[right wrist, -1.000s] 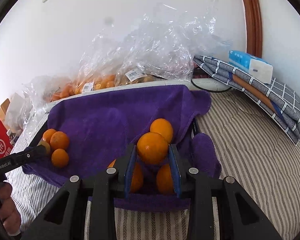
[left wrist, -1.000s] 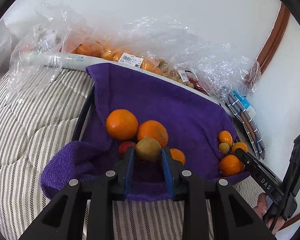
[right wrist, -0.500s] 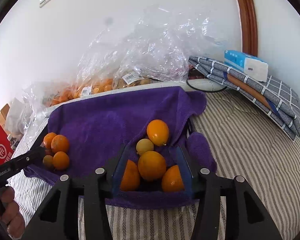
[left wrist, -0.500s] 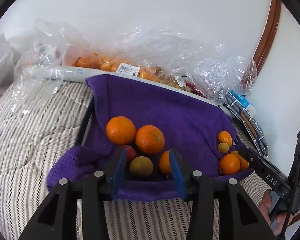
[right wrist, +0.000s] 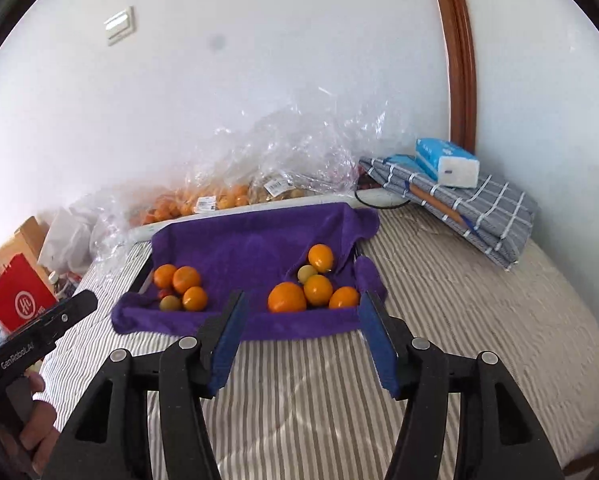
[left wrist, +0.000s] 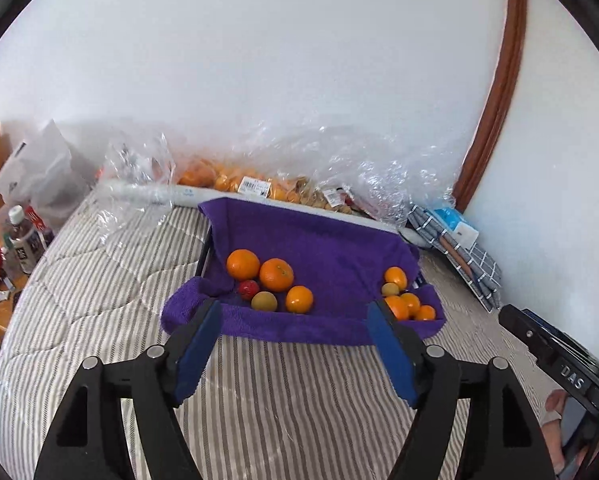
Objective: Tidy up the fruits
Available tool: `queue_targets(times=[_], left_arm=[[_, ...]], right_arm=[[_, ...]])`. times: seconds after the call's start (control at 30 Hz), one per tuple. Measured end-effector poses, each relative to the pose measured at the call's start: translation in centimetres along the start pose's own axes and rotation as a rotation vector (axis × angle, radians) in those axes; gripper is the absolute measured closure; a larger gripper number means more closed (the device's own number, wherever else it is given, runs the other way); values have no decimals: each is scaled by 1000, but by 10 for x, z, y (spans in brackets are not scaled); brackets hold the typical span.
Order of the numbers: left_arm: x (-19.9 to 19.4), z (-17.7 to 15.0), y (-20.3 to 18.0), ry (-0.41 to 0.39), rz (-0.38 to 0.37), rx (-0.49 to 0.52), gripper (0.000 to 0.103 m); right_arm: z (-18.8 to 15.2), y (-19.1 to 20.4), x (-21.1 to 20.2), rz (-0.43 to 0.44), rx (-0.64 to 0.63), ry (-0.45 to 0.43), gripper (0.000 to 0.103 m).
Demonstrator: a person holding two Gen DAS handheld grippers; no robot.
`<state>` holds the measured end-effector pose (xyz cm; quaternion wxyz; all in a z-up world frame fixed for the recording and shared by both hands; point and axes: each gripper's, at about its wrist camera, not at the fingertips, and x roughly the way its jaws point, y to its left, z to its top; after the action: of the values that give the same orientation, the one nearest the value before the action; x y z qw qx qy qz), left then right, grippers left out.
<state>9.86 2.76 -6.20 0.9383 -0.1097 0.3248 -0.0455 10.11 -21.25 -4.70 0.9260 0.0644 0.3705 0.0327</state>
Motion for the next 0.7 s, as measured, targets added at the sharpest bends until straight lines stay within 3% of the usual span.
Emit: queue_targets(times=[0.13, 0.3, 0.4, 0.7], left_arm=[[-28, -4, -12, -11, 44, 30, 17], [-59, -10, -20, -31, 66, 50, 11], [-76, -11, -20, -49, 76, 45, 11], [-102, -13, -23, -69, 108, 57, 10]], right_arm=[[-5, 6, -44, -11, -7, -16, 39], [-16, 9, -86, -23, -11, -63, 16], [-22, 12, -108, -10, 1, -84, 9], [-27, 16, -128, -52, 4, -58, 5]])
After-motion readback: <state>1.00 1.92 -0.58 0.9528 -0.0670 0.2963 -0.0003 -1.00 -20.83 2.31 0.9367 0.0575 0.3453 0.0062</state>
